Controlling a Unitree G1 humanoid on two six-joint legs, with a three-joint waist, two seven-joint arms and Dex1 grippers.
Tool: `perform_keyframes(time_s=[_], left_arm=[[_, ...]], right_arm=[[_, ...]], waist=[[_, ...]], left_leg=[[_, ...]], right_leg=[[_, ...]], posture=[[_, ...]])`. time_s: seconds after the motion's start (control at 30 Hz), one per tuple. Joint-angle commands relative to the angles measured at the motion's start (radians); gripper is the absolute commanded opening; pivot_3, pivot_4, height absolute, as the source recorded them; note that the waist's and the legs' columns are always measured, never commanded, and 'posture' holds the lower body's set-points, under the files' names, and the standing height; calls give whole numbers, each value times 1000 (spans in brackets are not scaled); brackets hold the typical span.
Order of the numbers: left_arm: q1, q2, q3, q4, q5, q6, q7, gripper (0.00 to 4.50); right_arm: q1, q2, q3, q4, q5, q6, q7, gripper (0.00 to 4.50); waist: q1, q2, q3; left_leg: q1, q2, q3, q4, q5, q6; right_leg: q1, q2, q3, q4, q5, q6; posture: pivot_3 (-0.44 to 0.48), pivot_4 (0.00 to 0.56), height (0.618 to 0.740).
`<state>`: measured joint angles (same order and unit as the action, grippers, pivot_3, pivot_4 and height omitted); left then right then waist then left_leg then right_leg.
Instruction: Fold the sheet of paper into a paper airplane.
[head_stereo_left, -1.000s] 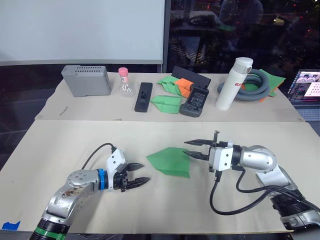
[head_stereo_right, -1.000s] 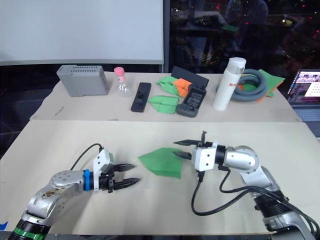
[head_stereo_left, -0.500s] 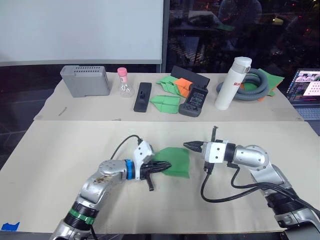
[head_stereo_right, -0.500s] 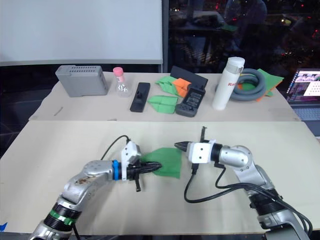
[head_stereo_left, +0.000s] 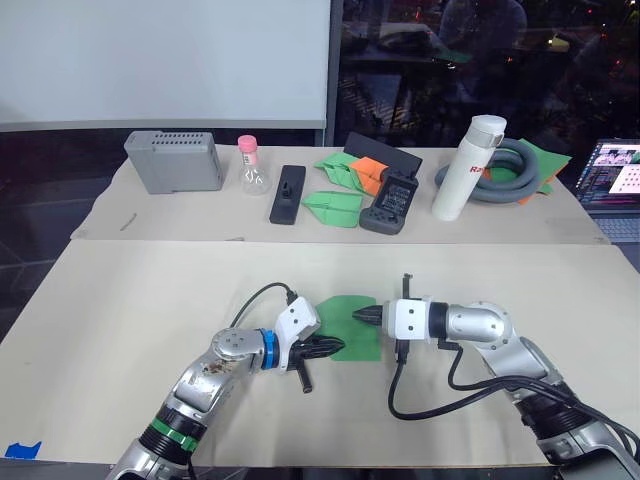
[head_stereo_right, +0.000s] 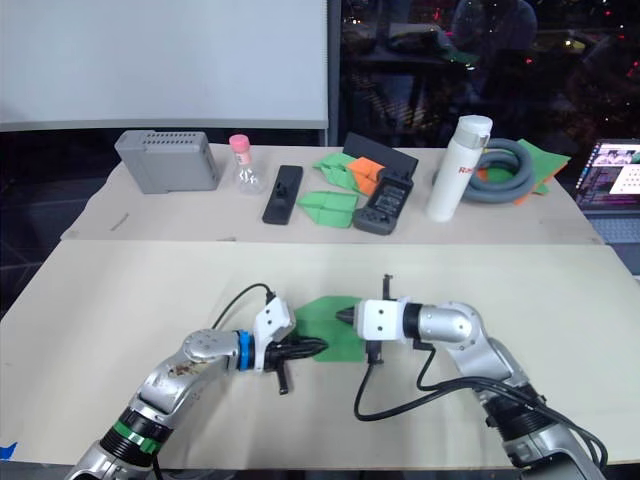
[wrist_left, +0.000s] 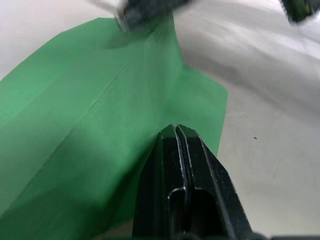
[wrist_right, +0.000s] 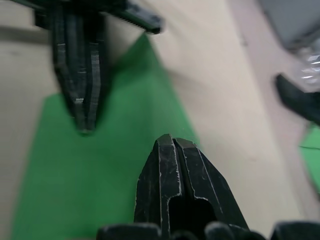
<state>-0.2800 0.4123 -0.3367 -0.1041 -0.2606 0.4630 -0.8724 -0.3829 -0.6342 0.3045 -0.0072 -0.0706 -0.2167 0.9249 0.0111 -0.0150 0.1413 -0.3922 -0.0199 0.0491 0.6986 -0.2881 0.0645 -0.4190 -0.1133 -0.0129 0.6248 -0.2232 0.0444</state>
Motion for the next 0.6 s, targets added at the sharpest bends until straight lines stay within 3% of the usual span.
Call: perform_keyframes(time_s=[0.03, 0.37, 0.6], left_arm=[[15, 1, -19, 14, 21, 19, 6, 17], [26, 15, 20, -69, -30, 88, 9, 17], [38, 159, 122, -296, -195, 334, -39, 17]], right_arm=[[-12, -6, -14, -50, 35, 34, 32, 0], [12, -29, -12, -140, 103, 148, 128, 0], [33, -40, 0, -143, 100, 182, 160, 0]], waist=[[0, 0, 0], [-1, 0, 0], [-5, 0, 0]], left_leg=[[0, 0, 0, 0, 0, 0], [0, 0, 0, 0, -2, 3], [0, 1, 0, 0, -2, 3]], right_leg=[[0, 0, 0, 0, 0, 0], [0, 0, 0, 0, 0, 0], [-1, 0, 0, 1, 0, 0]], posture=[[0, 150, 740], [0, 150, 740], [0, 150, 740]])
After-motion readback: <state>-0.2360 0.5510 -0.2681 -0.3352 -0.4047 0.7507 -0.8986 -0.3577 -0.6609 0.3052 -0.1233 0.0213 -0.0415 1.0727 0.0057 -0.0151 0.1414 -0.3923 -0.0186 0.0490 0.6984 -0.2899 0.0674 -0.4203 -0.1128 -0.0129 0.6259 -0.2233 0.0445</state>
